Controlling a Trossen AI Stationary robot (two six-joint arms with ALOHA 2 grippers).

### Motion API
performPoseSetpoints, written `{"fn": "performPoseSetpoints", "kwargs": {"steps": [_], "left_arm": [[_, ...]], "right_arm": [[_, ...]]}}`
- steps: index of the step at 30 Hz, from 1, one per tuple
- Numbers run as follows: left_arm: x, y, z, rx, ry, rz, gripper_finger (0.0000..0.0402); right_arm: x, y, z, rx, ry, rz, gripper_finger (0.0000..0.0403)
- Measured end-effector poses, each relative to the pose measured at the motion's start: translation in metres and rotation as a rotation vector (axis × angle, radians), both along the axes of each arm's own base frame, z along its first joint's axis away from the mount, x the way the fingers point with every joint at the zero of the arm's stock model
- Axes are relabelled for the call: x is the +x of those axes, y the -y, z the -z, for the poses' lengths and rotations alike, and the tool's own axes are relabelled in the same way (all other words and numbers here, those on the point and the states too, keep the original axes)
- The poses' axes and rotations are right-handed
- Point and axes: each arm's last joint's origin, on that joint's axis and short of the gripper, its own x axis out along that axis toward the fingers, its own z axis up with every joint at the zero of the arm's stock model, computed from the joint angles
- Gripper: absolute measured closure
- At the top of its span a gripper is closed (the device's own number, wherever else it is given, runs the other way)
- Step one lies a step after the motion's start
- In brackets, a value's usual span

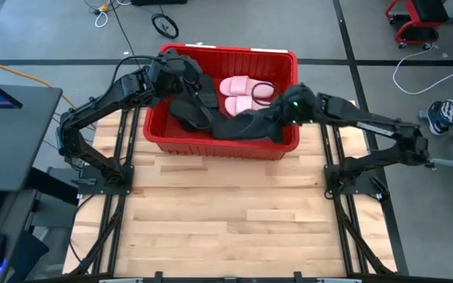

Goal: Pick and place slides into bin
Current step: Put the black slipper in the red bin, then adjust the black slipper on the red bin

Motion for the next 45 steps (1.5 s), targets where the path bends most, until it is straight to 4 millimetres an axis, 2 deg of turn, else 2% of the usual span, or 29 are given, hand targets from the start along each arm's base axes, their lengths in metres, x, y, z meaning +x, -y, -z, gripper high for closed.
{"fn": "performPoseSetpoints", "kwargs": {"steps": [5,12,19,24,29,36,41,45], "left_arm": [[0.0,0.0,0.0,0.0,-0.001,-0.001,0.0259],[0.0,0.0,0.0,-0.018,0.022,-0.013,0.0259],[-0.004,-0.005,0.003,-0.066,0.034,-0.056,0.0238],[-0.009,-0.018,0.012,-0.142,0.037,-0.143,0.0205],[-0.01,-0.039,0.029,-0.207,-0.07,-0.168,0.0177],[0.015,-0.078,0.077,-0.315,-0.253,-0.058,0.0171],[0.03,-0.107,0.121,-0.312,-0.483,0.012,0.017],[0.041,-0.119,0.156,-0.303,-0.703,0.131,0.017]], "right_arm": [[0.003,0.026,0.033,0.143,-0.195,-0.054,0.0403],[0.015,0.049,0.067,0.127,-0.385,-0.136,0.0398],[0.026,0.057,0.084,0.131,-0.436,-0.194,0.0337],[0.024,0.058,0.08,0.08,-0.429,-0.186,0.0286],[0.018,0.057,0.064,0.028,-0.362,-0.177,0.025],[0.006,0.05,0.046,0.003,-0.307,-0.167,0.0224],[-0.004,0.044,0.032,-0.027,-0.258,-0.161,0.0222],[-0.012,0.041,0.024,-0.037,-0.227,-0.141,0.0223]]}}
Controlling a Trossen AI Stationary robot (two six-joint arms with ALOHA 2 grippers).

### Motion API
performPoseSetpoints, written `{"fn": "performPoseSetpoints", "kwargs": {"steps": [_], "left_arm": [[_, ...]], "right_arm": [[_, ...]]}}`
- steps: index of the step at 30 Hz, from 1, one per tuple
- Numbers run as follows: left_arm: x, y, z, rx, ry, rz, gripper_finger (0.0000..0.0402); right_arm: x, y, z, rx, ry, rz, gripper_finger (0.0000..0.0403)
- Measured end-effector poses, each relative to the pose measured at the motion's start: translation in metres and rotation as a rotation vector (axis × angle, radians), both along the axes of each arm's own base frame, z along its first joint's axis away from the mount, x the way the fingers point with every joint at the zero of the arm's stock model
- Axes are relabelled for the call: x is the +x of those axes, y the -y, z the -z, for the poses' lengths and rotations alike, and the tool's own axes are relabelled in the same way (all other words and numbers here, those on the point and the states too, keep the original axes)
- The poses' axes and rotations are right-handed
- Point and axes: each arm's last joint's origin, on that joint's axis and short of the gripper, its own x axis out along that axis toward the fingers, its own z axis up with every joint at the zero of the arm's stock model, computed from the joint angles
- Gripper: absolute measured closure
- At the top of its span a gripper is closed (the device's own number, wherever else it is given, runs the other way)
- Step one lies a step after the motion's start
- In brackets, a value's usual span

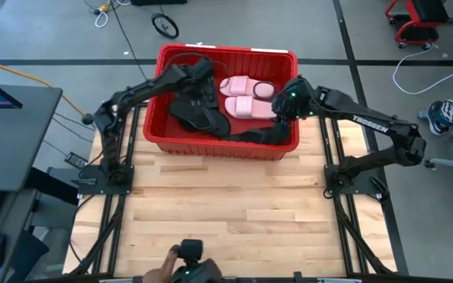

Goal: Pick and place slides into bin
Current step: Adjust the black slipper on the red bin

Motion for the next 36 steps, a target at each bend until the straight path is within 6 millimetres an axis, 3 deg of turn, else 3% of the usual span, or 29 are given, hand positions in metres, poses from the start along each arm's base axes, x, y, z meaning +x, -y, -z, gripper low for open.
{"fn": "performPoseSetpoints", "kwargs": {"steps": [6,10,21,28,36], "left_arm": [[0.013,-0.005,0.038,-0.049,-0.189,0.167,0.017],[0.018,-0.004,0.049,-0.062,-0.217,0.185,0.0171],[0.02,0.009,0.042,0.043,-0.335,0.158,0.0196],[0.019,0.022,0.044,-0.002,-0.404,0.19,0.0202],[0.029,0.02,0.043,-0.027,-0.251,0.205,0.0205]], "right_arm": [[-0.004,-0.001,-0.005,0.013,0.033,0.063,0.0222],[-0.002,0.0,-0.005,0.005,0.042,0.068,0.0223],[0.001,0.002,-0.005,-0.01,0.064,0.066,0.0223],[0.001,0.002,-0.005,0.01,0.076,0.09,0.0223],[0.001,0.002,-0.005,0.022,0.083,0.105,0.0223]]}}
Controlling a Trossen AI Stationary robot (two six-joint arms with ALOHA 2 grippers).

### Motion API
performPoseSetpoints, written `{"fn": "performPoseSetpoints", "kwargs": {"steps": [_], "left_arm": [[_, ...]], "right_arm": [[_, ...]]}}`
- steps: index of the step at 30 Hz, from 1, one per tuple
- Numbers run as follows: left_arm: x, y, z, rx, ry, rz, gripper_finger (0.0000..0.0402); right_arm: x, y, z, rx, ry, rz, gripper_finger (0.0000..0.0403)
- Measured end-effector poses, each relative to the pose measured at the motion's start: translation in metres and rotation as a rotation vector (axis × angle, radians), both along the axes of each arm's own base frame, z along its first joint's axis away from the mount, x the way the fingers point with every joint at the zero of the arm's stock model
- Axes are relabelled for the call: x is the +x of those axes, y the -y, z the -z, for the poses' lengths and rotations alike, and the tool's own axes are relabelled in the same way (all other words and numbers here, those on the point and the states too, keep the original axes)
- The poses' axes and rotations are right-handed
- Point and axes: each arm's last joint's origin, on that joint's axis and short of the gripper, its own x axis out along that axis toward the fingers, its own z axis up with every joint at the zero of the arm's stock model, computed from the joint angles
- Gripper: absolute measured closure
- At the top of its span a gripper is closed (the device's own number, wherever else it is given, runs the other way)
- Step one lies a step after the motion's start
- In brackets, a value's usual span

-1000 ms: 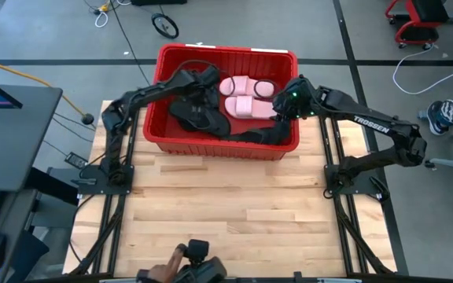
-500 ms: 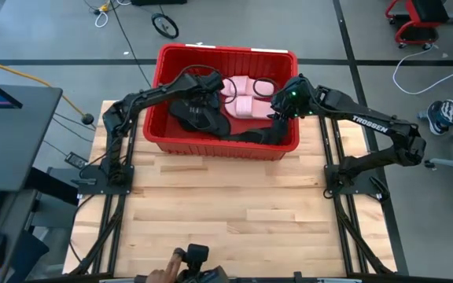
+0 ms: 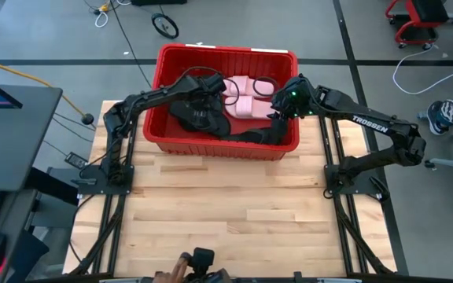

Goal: Pick and place slides into bin
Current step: Adjust the black slipper on the red bin

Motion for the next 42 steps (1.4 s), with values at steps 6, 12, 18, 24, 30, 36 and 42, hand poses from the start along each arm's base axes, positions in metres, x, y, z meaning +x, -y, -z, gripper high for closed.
{"fn": "performPoseSetpoints", "kwargs": {"steps": [6,12,18,24,30,36,42], "left_arm": [[-0.004,0.003,0.002,-0.036,-0.041,-0.024,0.0214],[-0.006,0.004,0.008,-0.051,-0.059,-0.024,0.0214],[0.0,-0.001,0.019,0.038,-0.015,-0.01,0.0215],[0.004,-0.004,0.021,0.072,0.037,-0.018,0.0242],[0.003,-0.003,0.022,0.056,0.02,-0.025,0.0373],[-0.002,0.012,0.016,-0.014,-0.062,-0.083,0.0393],[0.006,0.039,0.0,-0.043,-0.109,-0.04,0.0396]], "right_arm": [[0.0,0.0,0.0,0.029,0.017,0.034,0.0223],[0.0,0.0,0.0,0.032,0.019,0.037,0.0223],[0.0,0.0,0.0,0.032,0.019,0.037,0.0223],[0.0,0.0,0.0,0.032,0.019,0.037,0.0223],[0.0,0.0,0.0,0.032,0.019,0.037,0.0223],[0.0,0.0,0.0,0.04,0.025,0.046,0.0223],[0.0,0.0,0.0,0.047,0.028,0.054,0.0223]]}}
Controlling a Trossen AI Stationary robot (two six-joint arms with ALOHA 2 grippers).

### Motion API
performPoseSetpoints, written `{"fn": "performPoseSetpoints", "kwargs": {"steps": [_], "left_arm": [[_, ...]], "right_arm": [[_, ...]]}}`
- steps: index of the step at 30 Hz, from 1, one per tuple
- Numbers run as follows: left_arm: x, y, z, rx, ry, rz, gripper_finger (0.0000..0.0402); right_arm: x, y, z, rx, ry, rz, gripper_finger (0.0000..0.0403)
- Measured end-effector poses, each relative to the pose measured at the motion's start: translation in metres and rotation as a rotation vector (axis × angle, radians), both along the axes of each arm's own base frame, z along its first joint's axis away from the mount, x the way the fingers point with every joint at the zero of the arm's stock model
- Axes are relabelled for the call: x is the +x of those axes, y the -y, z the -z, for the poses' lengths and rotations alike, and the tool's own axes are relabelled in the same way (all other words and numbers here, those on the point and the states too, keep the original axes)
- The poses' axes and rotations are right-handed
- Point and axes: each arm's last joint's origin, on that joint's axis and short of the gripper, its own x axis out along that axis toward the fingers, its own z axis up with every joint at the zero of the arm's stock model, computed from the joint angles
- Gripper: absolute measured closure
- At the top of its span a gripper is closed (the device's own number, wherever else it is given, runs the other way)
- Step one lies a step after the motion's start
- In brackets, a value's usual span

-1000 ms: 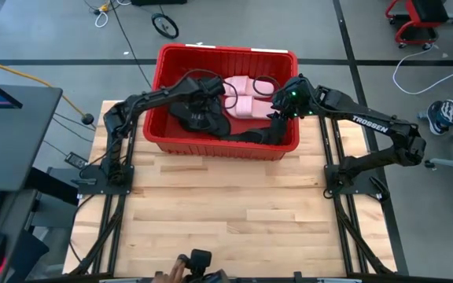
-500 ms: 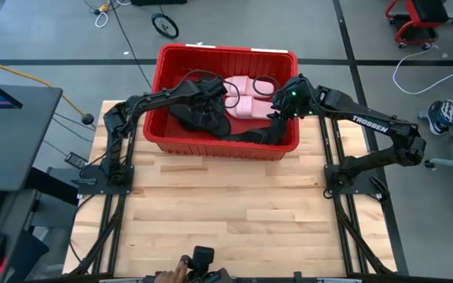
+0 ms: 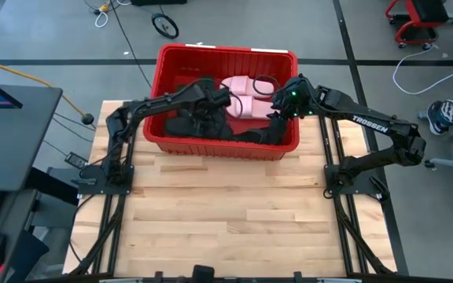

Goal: Pick and place slides into bin
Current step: Adjust the black slipper on the red bin, then return to Home Position

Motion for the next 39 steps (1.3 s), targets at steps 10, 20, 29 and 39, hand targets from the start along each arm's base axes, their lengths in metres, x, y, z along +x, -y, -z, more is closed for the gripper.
{"fn": "performPoseSetpoints", "kwargs": {"steps": [10,20,29,39], "left_arm": [[0.009,0.019,0.01,-0.06,0.075,-0.064,0.0392],[0.003,0.011,0.01,-0.057,0.093,-0.182,0.0274],[0.002,0.018,-0.007,-0.061,0.078,-0.236,0.0204],[-0.016,0.029,-0.135,-0.009,0.455,-0.505,0.0207]], "right_arm": [[0.0,-0.001,0.0,0.001,0.001,-0.002,0.0223],[0.0,-0.001,0.0,0.001,0.0,-0.002,0.0223],[0.0,-0.001,0.0,0.003,0.003,0.001,0.0223],[-0.034,-0.04,-0.04,0.032,0.206,-0.051,0.0223]]}}
